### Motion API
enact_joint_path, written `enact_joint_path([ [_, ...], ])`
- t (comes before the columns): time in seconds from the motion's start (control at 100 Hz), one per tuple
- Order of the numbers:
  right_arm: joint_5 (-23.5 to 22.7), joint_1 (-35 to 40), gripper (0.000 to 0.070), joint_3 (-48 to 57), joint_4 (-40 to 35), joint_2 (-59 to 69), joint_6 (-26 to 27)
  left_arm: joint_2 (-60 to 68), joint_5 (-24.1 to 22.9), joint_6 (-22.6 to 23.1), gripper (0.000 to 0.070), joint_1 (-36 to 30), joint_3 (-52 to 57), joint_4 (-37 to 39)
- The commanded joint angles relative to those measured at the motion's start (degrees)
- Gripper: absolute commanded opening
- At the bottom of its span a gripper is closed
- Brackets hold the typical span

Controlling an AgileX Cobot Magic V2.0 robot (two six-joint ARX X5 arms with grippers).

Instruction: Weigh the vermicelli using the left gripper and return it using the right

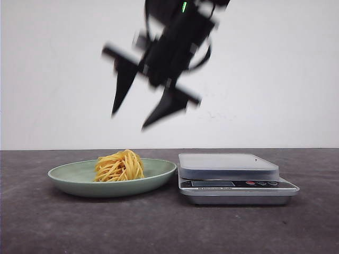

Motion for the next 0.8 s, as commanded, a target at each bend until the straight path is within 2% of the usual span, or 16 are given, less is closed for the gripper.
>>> enact_joint_path([
  [0.0,2.29,-0.20,0.0380,1.66,-2.14,-3.93,-5.84,0.07,-0.09,1.01,0.0383,-0.11,0.50,0.55],
  [0.16,9.77,-0.79,0.0380,1.66,-9.84,-16.55,-13.33,0.07,-0.09,1.01,0.0383,-0.11,0.50,0.57],
  [0.33,14.84,-0.68,0.0380,1.66,-18.08,-30.14,-16.76,0.07,-0.11,1.03,0.0383,-0.11,0.50,0.66],
  [0.59,25.14,2.82,0.0379,0.81,-31.02,-44.85,-16.74,0.07,-0.33,1.07,0.0382,-0.11,0.46,1.14],
  [0.79,31.04,8.74,0.0379,-5.44,-32.22,-54.38,-12.66,0.07,-0.44,1.09,0.0382,-0.11,0.44,1.95],
])
